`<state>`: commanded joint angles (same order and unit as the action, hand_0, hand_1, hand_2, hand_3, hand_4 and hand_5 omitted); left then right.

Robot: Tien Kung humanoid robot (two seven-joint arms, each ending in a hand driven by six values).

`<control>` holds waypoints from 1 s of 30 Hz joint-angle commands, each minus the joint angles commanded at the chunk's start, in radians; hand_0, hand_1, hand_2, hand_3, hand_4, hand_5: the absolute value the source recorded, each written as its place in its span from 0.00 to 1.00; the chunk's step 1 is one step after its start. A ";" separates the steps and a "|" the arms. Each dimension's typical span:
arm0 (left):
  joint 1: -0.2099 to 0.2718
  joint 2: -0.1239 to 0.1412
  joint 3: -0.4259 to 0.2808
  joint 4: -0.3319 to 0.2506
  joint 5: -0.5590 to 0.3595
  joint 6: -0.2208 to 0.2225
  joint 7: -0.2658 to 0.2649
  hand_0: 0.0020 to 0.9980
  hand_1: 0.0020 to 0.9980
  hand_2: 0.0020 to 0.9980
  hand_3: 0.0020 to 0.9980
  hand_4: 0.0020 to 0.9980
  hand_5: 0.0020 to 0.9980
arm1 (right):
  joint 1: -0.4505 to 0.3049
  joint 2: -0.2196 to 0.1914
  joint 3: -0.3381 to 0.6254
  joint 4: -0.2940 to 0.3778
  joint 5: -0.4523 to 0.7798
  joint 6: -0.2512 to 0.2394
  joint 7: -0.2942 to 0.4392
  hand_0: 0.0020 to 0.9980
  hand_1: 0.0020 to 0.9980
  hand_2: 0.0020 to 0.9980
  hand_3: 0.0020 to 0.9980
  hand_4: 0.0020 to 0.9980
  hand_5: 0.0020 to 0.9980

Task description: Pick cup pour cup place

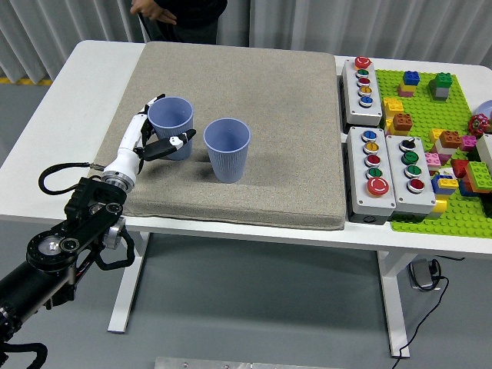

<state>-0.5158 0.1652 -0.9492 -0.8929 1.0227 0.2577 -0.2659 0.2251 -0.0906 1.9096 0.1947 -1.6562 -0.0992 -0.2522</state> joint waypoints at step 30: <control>0.043 0.055 -0.065 -0.155 0.224 0.048 0.053 0.52 0.48 0.49 0.50 0.85 0.16 | -0.006 -0.002 0.007 -0.002 -0.006 0.002 0.005 0.70 0.64 0.60 0.60 0.00 0.26</control>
<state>-0.4729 0.2207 -1.0138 -1.0479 1.2471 0.3060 -0.2128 0.2190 -0.0929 1.9164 0.1932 -1.6624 -0.0970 -0.2475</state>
